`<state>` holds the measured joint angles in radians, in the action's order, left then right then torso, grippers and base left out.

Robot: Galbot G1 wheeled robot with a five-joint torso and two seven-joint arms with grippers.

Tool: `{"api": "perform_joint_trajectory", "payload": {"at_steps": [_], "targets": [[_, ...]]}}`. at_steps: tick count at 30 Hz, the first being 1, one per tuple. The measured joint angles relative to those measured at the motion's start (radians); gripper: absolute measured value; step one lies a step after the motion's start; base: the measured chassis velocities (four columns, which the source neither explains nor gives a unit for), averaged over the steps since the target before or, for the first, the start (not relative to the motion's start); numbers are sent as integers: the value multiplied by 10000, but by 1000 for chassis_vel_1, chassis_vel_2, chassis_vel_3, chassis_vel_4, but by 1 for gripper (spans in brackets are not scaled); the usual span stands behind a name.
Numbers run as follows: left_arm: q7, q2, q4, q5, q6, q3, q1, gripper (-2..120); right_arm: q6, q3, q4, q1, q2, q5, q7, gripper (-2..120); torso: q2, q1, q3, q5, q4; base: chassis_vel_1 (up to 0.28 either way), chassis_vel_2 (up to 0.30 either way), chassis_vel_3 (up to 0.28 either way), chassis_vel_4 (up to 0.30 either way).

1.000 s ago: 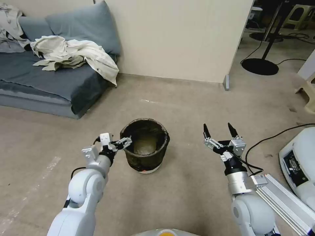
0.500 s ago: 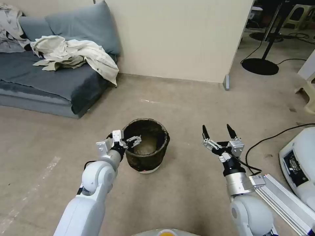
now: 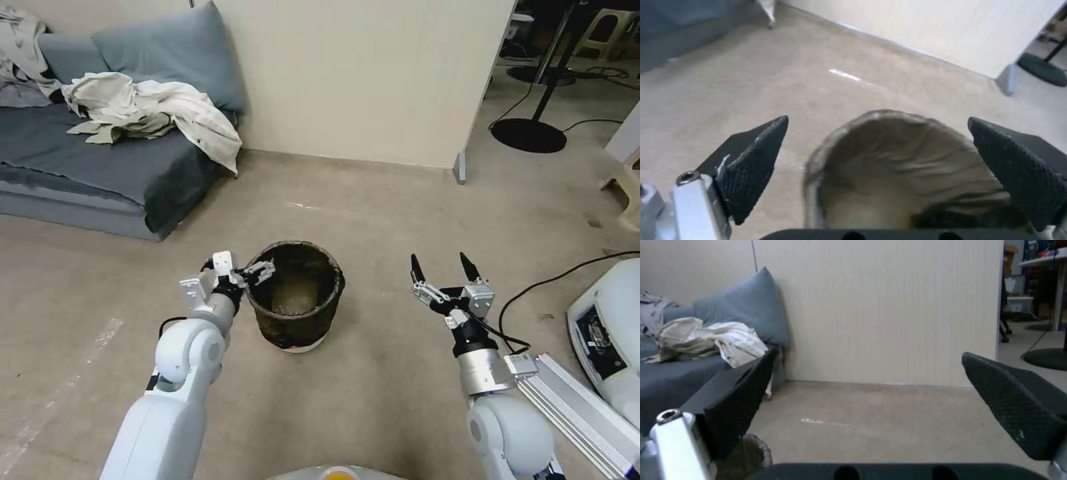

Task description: Pick up the trash can from the floor.

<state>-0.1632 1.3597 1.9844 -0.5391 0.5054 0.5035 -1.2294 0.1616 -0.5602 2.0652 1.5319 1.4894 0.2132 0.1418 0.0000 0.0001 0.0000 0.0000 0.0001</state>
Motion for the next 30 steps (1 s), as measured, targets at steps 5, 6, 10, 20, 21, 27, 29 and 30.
{"api": "perform_joint_trajectory", "payload": {"at_steps": [5,6,10,20,21,27,29,30], "targets": [[0,-9,-148,360,-52,74,-77,100,-1,15,-5,4,-5,-5,8,100,0,0,1,0,0,0,0,0,0],[0,-9,-246,472,-45,81,-99,100,-1,16,-5,4,-14,-4,10,100,0,-1,0,0,0,0,0,0,0],[-1,14,-531,664,-6,83,-102,100,-6,15,-5,-2,-29,-3,11,100,0,0,0,0,-1,0,0,0,0],[49,78,-997,978,302,-57,-124,100,0,-13,-44,-6,-67,54,11,100,0,-1,0,0,-1,0,0,0,0],[64,97,-1034,1015,351,-100,-147,100,3,-13,-46,-6,-76,65,11,100,0,-1,0,0,-1,0,0,0,0],[90,185,-1122,1163,436,-182,-186,100,25,-21,-63,-15,-112,97,13,100,0,0,0,0,-1,0,0,0,0],[94,204,-1178,1230,511,-228,-193,100,41,-24,-70,-14,-131,114,19,100,0,-1,0,1,-1,0,0,0,0],[94,204,-1178,1230,511,-228,-193,100,41,-24,-70,-14,-131,114,19,100,0,-1,0,1,-1,0,0,0,0]]}}
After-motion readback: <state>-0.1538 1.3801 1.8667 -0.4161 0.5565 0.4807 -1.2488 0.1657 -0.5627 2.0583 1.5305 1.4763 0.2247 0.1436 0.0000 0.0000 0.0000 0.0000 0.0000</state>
